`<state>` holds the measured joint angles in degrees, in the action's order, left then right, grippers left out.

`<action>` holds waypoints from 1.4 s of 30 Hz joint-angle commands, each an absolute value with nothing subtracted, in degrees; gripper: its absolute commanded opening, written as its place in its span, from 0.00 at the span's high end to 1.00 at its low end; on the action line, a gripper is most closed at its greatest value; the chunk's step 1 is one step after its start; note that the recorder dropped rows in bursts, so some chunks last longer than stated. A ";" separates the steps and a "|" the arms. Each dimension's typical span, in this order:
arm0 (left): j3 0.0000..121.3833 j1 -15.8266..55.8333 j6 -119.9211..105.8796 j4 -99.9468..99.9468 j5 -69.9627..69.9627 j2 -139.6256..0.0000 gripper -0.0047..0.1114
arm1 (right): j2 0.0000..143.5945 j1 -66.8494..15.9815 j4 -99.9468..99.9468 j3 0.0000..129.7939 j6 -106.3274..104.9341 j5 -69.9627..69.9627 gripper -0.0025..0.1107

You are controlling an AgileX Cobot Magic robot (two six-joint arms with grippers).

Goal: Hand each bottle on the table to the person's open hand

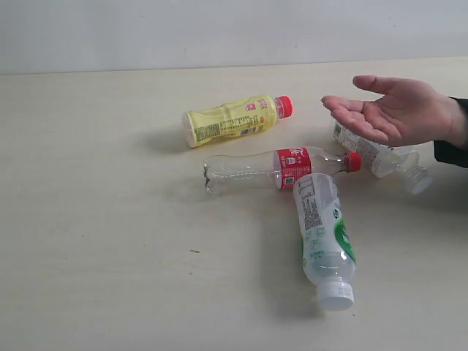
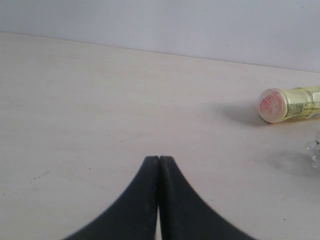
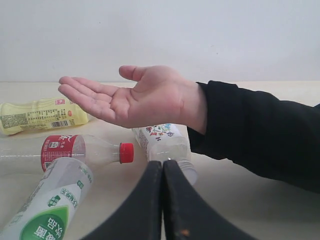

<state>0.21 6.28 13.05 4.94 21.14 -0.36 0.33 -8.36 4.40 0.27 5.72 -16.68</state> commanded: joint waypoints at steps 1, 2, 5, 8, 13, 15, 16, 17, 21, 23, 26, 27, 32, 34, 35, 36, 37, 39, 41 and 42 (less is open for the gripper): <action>0.00 6.11 12.68 4.31 20.63 0.00 0.94 | 0.00 -8.33 4.47 0.00 5.61 -16.21 0.98; 0.00 6.11 12.68 4.31 20.63 0.00 0.94 | 0.00 -8.33 4.47 0.00 5.61 -16.21 0.98; 0.00 6.11 12.68 4.31 20.63 0.00 0.94 | 0.00 -8.33 4.47 0.00 5.61 -16.21 0.98; 0.00 6.11 9.37 8.38 19.51 0.00 0.94 | 0.00 -8.33 4.47 0.00 5.61 -16.21 0.98; 0.00 6.11 6.66 18.11 10.67 0.00 0.94 | 0.00 -8.33 4.47 0.00 5.61 -16.21 0.98; 0.00 6.11 6.66 18.11 3.49 0.00 0.94 | 0.00 -8.33 4.47 0.00 5.61 -16.21 0.98; 0.00 6.11 6.66 17.77 -0.61 0.00 0.94 | 0.00 -8.33 4.47 0.00 5.61 -16.21 0.98; 0.00 6.11 7.37 17.33 -3.89 0.00 0.94 | 0.00 -8.33 4.47 0.00 5.61 -16.21 0.98; 0.00 6.11 13.29 17.33 -14.03 0.00 0.94 | 0.00 -8.33 4.47 0.00 5.61 -16.21 0.98; 0.00 6.11 19.80 17.33 -16.99 0.00 0.94 | 0.00 -8.33 4.47 0.00 5.61 -16.33 0.98; 0.00 6.11 42.43 17.21 -19.70 0.00 0.94 | 0.00 -8.33 4.47 0.00 5.61 -16.33 0.98; 0.00 6.11 47.47 17.21 -19.41 0.00 0.94 | 0.00 -8.33 4.47 0.00 5.61 -16.33 0.98; 0.00 5.97 51.48 13.83 -27.09 0.00 0.94 | 0.00 -8.33 4.47 0.00 5.61 -16.33 0.98; 0.56 5.84 51.24 10.46 -30.58 0.00 0.94 | 0.00 -8.33 4.47 0.00 5.61 -16.33 0.98; 1.89 5.80 50.29 8.64 -30.13 0.00 0.94 | 0.00 -8.33 4.47 0.00 5.61 -16.33 0.98; 4.48 5.80 48.21 6.70 -28.00 -0.95 0.94 | 0.00 -8.33 4.47 0.00 5.61 -16.33 0.98; 6.60 5.80 45.78 5.63 -25.36 -2.28 0.94 | 0.00 -8.33 4.47 0.00 5.61 -16.33 0.98; 15.25 5.80 42.86 5.48 -11.91 -10.82 0.96 | 0.00 -8.33 4.47 0.00 5.61 -16.33 0.98; 24.63 5.80 39.79 7.49 2.32 -22.57 0.96 | 0.00 -8.33 4.47 0.00 5.61 -16.33 0.98; 27.00 5.80 38.30 7.52 6.39 -26.40 0.96 | 0.00 -8.33 4.47 0.00 5.61 -16.33 0.98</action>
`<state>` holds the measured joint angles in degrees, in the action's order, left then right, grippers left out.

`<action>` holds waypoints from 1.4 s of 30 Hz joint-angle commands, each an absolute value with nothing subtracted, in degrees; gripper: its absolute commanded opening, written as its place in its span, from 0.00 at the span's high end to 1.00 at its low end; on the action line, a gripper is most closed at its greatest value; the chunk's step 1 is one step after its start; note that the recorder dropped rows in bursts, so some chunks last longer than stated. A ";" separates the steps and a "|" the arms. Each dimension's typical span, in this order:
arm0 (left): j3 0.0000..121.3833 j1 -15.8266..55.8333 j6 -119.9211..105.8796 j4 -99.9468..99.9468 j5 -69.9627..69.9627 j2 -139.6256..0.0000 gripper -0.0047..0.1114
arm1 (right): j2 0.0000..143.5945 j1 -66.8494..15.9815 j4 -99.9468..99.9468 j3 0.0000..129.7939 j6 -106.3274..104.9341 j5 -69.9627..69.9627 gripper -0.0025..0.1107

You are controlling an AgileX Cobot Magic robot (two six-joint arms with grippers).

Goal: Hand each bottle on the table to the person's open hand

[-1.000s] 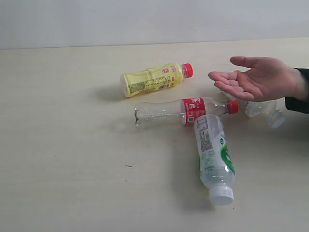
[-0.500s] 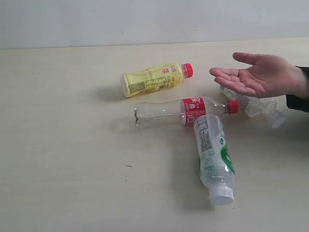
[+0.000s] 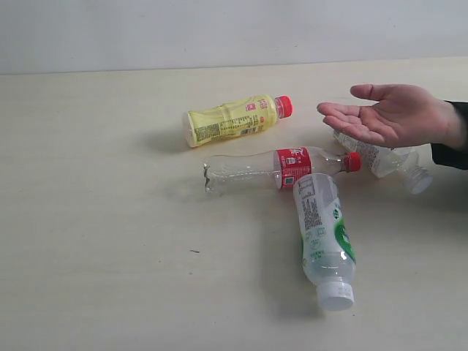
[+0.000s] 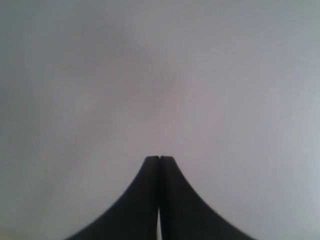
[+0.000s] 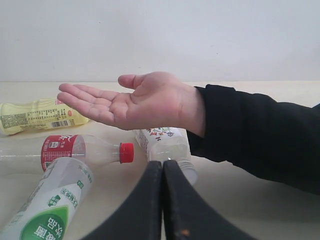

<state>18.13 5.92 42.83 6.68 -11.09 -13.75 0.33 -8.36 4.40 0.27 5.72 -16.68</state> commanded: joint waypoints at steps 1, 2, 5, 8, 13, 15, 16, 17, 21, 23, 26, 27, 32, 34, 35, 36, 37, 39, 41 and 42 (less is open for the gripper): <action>32.15 5.93 33.70 7.41 15.35 -35.07 0.96 | 0.00 -8.33 4.47 0.00 5.61 -16.33 0.98; 34.99 5.93 31.01 6.83 21.80 -39.82 0.96 | 0.00 -8.33 4.47 0.00 5.61 -16.33 0.98; 47.72 8.86 12.27 -4.18 44.08 -60.56 0.96 | 0.00 -8.33 4.47 0.00 5.61 -16.33 0.98; 53.86 14.92 0.00 -14.98 54.72 -70.13 0.96 | 0.00 -8.33 4.47 0.00 5.61 -16.33 0.98; 60.82 34.53 8.46 -9.56 56.93 -82.11 0.96 | 0.00 -8.33 4.47 0.00 5.61 -16.33 0.98; 63.12 40.24 14.40 -4.92 56.42 -85.67 0.96 | 0.00 -8.33 4.47 0.00 5.61 -16.33 0.98; 64.43 42.83 16.38 -3.10 56.28 -87.08 0.96 | 0.00 -8.33 4.47 0.00 5.61 -16.33 0.98; 65.87 45.14 18.31 -2.06 56.28 -88.91 0.96 | 0.00 -8.33 4.47 0.00 5.61 -16.33 0.98; 72.57 51.93 20.06 -1.93 56.28 -95.75 0.96 | 0.00 -8.33 4.47 0.00 5.61 -16.33 0.98; 76.28 54.33 20.16 -1.93 56.68 -98.85 0.96 | 0.00 -8.33 4.47 0.00 5.61 -16.33 0.98; 82.46 57.43 20.18 -2.18 58.47 -103.95 0.96 | 0.00 -8.33 4.47 0.00 5.61 -16.33 0.98; 84.40 58.18 20.18 -2.42 58.73 -105.59 0.96 | 0.00 -8.33 4.47 0.00 5.61 -16.33 0.98; 92.24 59.94 20.73 -4.55 60.34 -112.62 0.90 | 0.00 -8.33 4.47 0.00 5.61 -16.33 0.98; 94.55 60.06 22.24 -4.79 60.34 -115.39 0.81 | 0.00 -8.33 4.47 0.00 5.61 -16.33 0.98; 95.63 60.06 23.17 -4.79 60.50 -116.74 0.75 | 0.00 -8.33 4.47 0.00 5.61 -16.33 0.98; 96.60 60.06 23.56 -4.79 60.54 -117.95 0.68 | 0.00 -8.33 4.47 0.00 5.61 -16.33 0.98; 97.38 60.06 24.05 -4.79 60.54 -118.86 0.61 | 0.00 -8.33 4.47 0.00 5.61 -16.33 0.98; 98.50 60.06 24.47 -4.79 59.90 -120.78 0.45 | 0.00 -8.33 4.47 0.00 5.61 -16.33 0.98; 99.26 60.06 24.47 -4.68 58.46 -122.16 0.32 | 0.00 -8.33 4.47 0.00 5.61 -16.33 0.98; 99.54 60.06 24.47 -4.44 57.47 -122.77 0.26 | 0.00 -8.33 4.47 0.00 5.61 -16.33 0.98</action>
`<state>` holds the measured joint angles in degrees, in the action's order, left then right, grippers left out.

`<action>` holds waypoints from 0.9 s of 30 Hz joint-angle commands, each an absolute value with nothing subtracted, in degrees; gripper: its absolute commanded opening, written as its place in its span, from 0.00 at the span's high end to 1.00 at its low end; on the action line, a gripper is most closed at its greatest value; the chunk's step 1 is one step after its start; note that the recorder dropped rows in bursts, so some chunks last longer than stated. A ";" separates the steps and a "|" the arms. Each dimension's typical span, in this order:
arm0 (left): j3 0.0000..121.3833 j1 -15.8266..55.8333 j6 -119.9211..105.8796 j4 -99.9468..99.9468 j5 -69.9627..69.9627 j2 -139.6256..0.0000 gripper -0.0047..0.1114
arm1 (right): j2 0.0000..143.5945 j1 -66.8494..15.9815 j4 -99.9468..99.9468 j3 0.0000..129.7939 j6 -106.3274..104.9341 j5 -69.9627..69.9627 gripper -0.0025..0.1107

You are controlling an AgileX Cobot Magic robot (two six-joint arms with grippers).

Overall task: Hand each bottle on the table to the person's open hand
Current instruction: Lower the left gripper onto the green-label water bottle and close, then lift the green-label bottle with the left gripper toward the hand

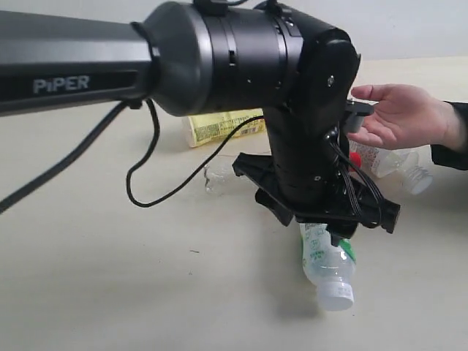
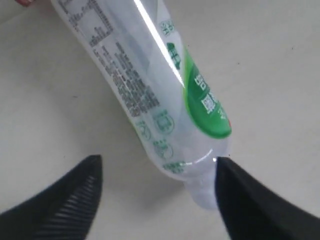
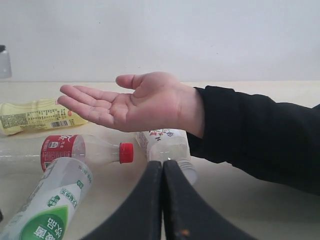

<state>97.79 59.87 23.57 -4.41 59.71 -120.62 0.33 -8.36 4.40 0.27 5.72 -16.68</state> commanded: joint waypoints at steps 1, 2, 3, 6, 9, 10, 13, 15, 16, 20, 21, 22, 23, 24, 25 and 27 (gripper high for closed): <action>99.66 60.06 24.79 -4.17 56.43 -123.34 0.22 | 0.00 -8.33 4.47 0.00 5.61 -16.33 0.98; 99.91 60.06 25.43 -4.17 55.47 -123.62 0.20 | 0.00 -8.33 4.47 0.00 5.61 -16.33 0.98; 99.90 60.06 26.29 -3.54 54.09 -123.99 0.20 | 0.00 -8.33 4.47 0.00 5.61 -16.33 0.98; 99.90 60.06 27.56 -3.28 51.12 -124.62 0.20 | 0.00 -8.33 4.47 0.00 5.61 -16.33 0.98; 99.90 60.06 28.38 -3.06 49.59 -125.40 0.20 | 0.00 -8.33 4.47 0.00 5.61 -16.33 0.98; 99.90 60.06 29.02 -2.86 49.59 -125.65 0.20 | 0.00 -8.33 4.47 0.00 5.61 -16.33 0.98; 99.90 59.95 31.47 -1.34 49.59 -126.69 0.20 | 0.00 -8.33 4.47 0.00 5.61 -16.33 0.98; 99.90 59.95 33.08 0.00 49.36 -127.66 0.20 | 0.00 -8.33 4.47 0.00 5.61 -16.33 0.98; 99.90 59.95 33.31 0.53 49.09 -128.11 0.20 | 0.00 -8.33 4.47 0.00 5.61 -16.33 0.98; 99.90 59.95 33.52 0.78 48.69 -129.32 0.20 | 0.00 -8.33 4.47 0.00 5.61 -16.33 0.98; 99.90 59.95 33.52 0.78 48.57 -129.57 0.21 | 0.00 -8.33 4.47 0.00 5.61 -16.20 0.98; 99.90 59.95 33.66 0.92 48.57 -129.72 0.21 | 0.00 -8.33 4.47 0.00 5.61 -16.17 0.98; 99.90 59.95 33.66 0.92 48.49 -129.96 0.21 | 0.00 -8.33 4.47 0.00 5.61 -16.17 0.98; 99.90 59.95 33.66 0.92 48.49 -130.16 0.23 | 0.00 -8.33 4.47 0.00 5.61 -16.17 0.98; 99.90 59.95 33.66 0.92 48.49 -130.57 0.29 | 0.00 -8.33 4.47 0.00 5.61 -16.17 0.98; 99.90 59.95 33.66 0.92 48.49 -131.09 0.45 | 0.00 -8.33 4.47 0.00 5.61 -16.17 0.98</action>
